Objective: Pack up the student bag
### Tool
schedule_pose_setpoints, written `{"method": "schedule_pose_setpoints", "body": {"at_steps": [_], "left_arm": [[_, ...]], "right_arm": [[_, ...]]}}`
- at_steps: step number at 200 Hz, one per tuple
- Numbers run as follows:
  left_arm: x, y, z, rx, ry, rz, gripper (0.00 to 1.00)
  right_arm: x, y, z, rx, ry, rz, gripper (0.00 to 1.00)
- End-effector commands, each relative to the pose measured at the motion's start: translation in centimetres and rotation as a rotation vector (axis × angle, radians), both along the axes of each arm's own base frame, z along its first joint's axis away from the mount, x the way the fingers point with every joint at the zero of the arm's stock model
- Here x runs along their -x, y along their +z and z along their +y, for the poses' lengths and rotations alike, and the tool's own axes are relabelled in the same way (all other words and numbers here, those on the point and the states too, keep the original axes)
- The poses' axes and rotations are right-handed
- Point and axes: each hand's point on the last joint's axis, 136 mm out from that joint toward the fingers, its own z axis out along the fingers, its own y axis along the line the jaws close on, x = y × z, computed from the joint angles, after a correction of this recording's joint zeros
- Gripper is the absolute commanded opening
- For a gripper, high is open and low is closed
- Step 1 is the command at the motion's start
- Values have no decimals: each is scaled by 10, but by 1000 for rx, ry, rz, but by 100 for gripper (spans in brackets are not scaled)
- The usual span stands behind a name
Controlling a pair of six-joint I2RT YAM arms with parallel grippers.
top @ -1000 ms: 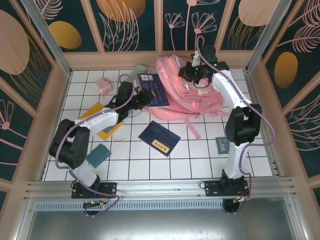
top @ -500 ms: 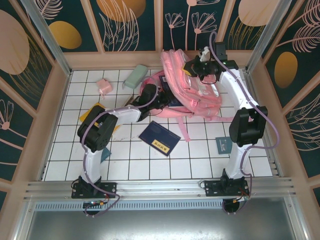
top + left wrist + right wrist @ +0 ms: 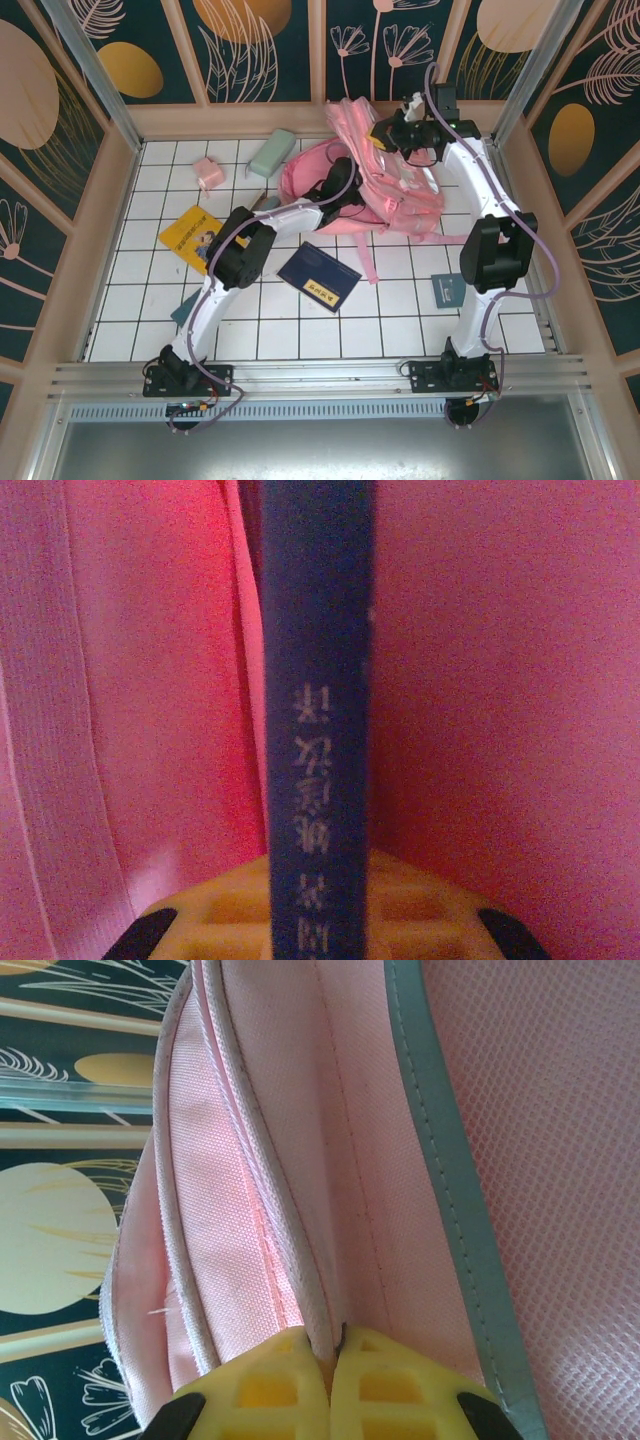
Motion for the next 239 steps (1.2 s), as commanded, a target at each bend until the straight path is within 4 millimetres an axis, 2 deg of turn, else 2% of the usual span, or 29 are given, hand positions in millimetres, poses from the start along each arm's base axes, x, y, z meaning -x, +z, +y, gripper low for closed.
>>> {"method": "schedule_pose_setpoints", "body": {"at_steps": [1,21,33,55,94,126,170,211,214,217,227,239], "left_arm": [[-7,-21,-5,-103,10,19,2],[-9,-21,-5,-142,7,9,17],[-8,-15,-3,-159,3,-7,35],[-5,0,5,-182,9,-40,56],[5,23,26,-249,37,-73,74],[16,45,57,-321,79,-101,81],[42,52,124,-404,154,-86,81],[83,48,184,-498,210,-54,81],[86,42,188,-511,210,-43,81],[91,49,192,-503,216,-50,81],[102,46,204,-515,223,-36,81],[116,40,216,-529,226,-12,81]], "right_arm": [[13,86,1,-88,40,-210,0],[11,83,-5,-82,29,-206,0],[10,79,-8,-78,23,-201,0],[7,72,-14,-70,12,-193,0],[3,60,-20,-55,5,-183,0],[0,48,-21,-33,3,-173,0],[-9,11,-25,55,-4,-150,0],[-16,-15,-14,122,-3,-149,2],[-17,-19,-13,130,-3,-148,2],[-18,-22,-11,142,-3,-147,2],[-21,-29,-7,162,-4,-144,2],[-24,-37,-3,184,-7,-141,7]]}}
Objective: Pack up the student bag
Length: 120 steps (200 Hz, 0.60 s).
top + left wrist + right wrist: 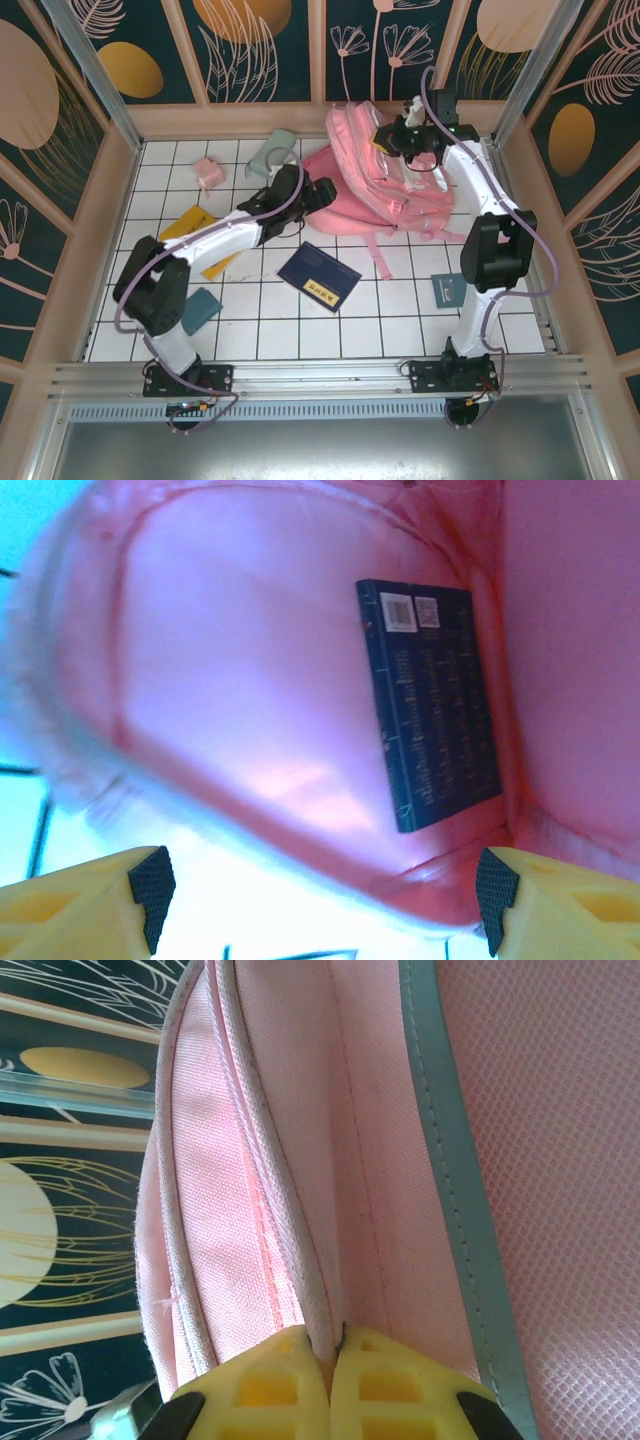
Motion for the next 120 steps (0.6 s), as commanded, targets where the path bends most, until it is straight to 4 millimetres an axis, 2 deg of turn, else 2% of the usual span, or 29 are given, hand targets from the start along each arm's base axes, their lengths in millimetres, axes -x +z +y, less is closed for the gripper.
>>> {"method": "schedule_pose_setpoints", "body": {"at_steps": [1,23,26,35,64,84,105,120], "left_arm": [[26,-2,28,-52,27,13,81],[51,-12,42,-44,14,51,80],[52,-8,41,-34,7,46,80],[65,-22,48,-42,1,81,78],[91,-36,57,-4,-9,149,77],[110,-51,62,43,-2,215,74],[126,-69,67,74,10,283,72],[135,-82,69,87,14,328,70]], "right_arm": [[-17,-11,6,74,-16,-72,8],[-22,-26,14,121,-20,-70,21],[-22,-27,15,127,-20,-70,23],[-22,-32,19,146,-18,-72,27],[-13,-37,29,241,-23,-102,43],[4,-41,36,276,-7,-118,47],[32,-50,42,288,32,-118,47],[58,-67,48,306,83,-100,48]]}}
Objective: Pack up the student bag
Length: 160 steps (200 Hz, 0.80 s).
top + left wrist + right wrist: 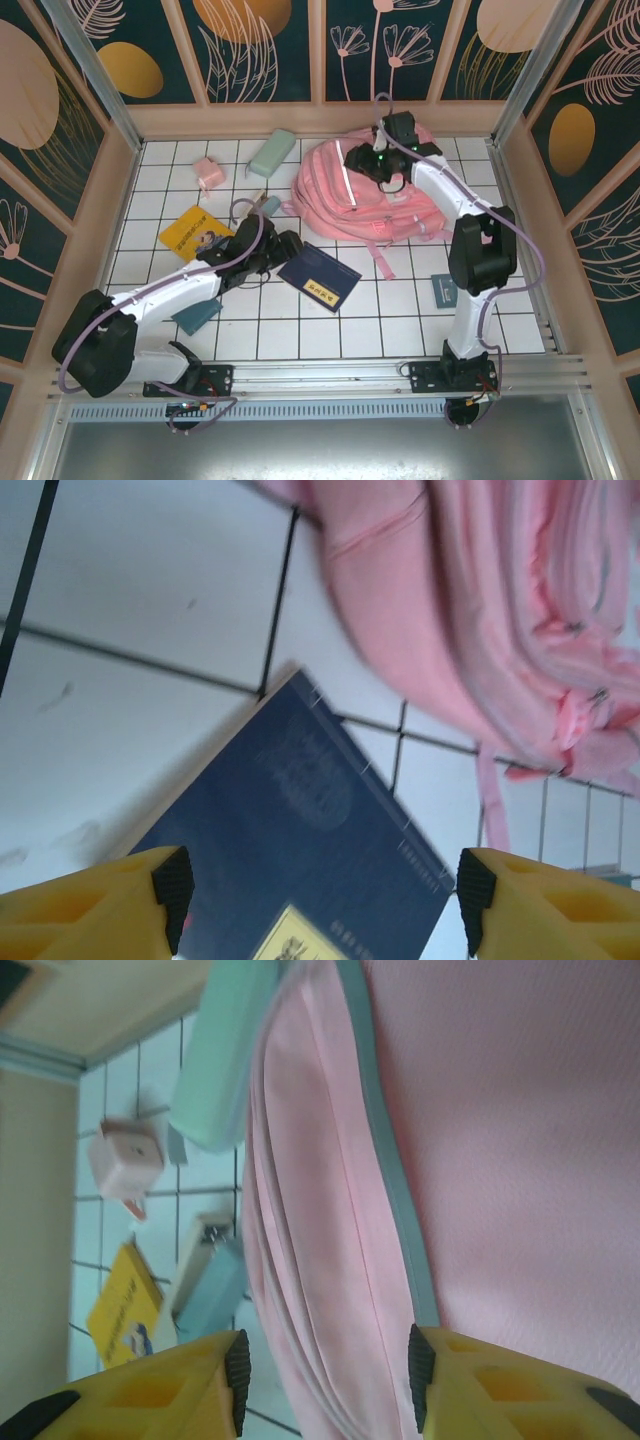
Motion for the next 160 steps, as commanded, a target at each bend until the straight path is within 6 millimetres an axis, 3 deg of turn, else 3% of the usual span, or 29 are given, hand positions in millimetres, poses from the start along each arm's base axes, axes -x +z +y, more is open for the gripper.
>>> {"method": "schedule_pose_setpoints", "body": {"at_steps": [1,30,47,68,122,160], "left_arm": [[18,-16,0,63,17,94,70],[33,-40,-3,91,8,179,62],[39,-50,-5,102,4,210,60],[42,-60,-9,113,-7,232,51],[37,-85,-9,11,-11,262,34],[20,-92,-8,-80,-17,233,25]], "right_arm": [[32,7,5,39,57,-62,48],[91,-31,19,82,184,-44,55],[116,-51,22,102,218,-25,56],[142,-78,24,121,259,25,54],[178,-134,27,196,325,114,54],[195,-156,24,181,323,180,53]]}}
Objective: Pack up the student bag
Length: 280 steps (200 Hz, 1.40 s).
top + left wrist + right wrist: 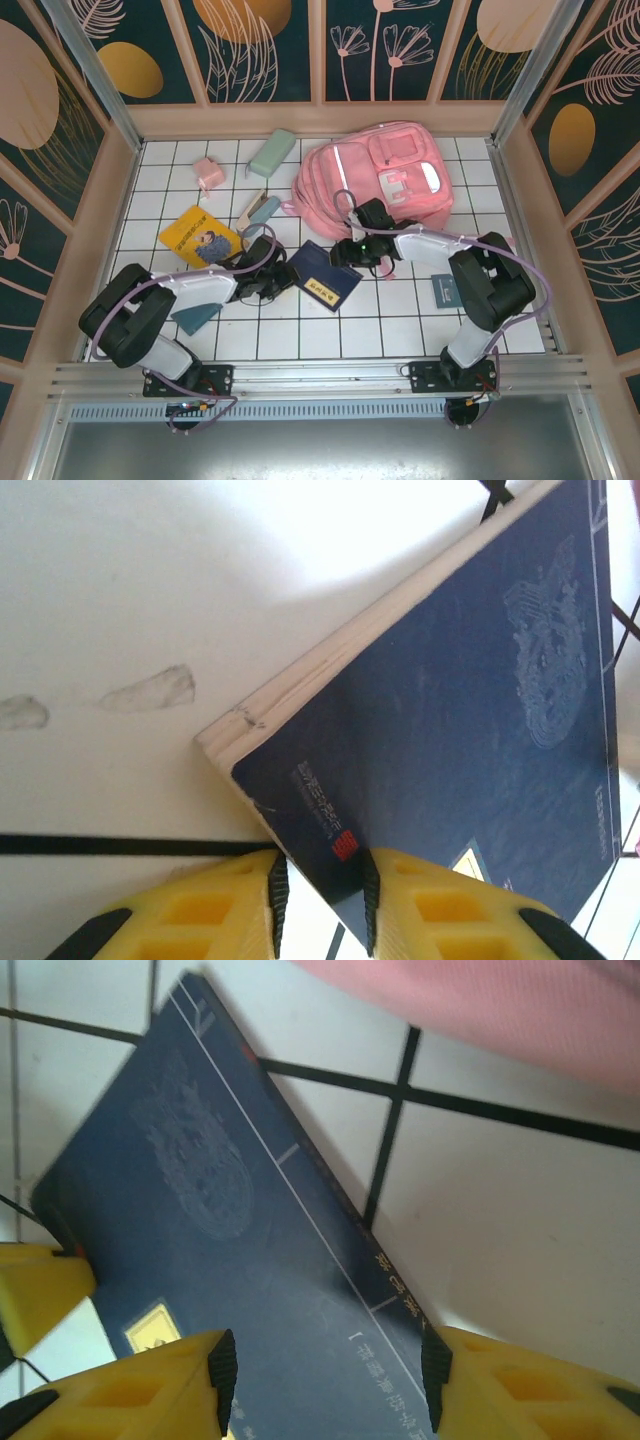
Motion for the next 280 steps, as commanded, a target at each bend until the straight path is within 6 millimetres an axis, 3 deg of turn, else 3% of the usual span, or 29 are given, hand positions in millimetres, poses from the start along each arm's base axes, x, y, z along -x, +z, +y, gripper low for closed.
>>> {"method": "schedule_pose_setpoints", "body": {"at_steps": [1,38,76,123,155,192,205,216,243,280], "left_arm": [[-15,-5,0,-75,-19,-37,25],[-34,-11,1,-150,-38,-49,22],[-48,1,17,-225,-48,-80,24],[-20,16,19,-144,-78,-77,31],[1,16,13,-100,-119,-64,36],[15,-2,4,-90,-164,-23,30],[18,-12,6,-108,-168,-3,28],[19,-21,8,-123,-162,13,21],[24,-32,8,-108,-162,35,13],[27,-34,8,-90,-156,33,12]], "right_arm": [[8,-16,-1,2,-1,23,53],[29,-24,8,-13,16,70,52],[42,-13,21,-52,2,69,51],[28,1,19,-39,-37,9,53],[25,-10,11,4,-68,-3,53],[30,-27,5,44,-80,17,52],[33,-27,11,31,-64,26,52],[37,-27,17,4,-50,42,52],[51,-16,43,-161,5,120,48],[53,35,70,-403,58,115,42]]}}
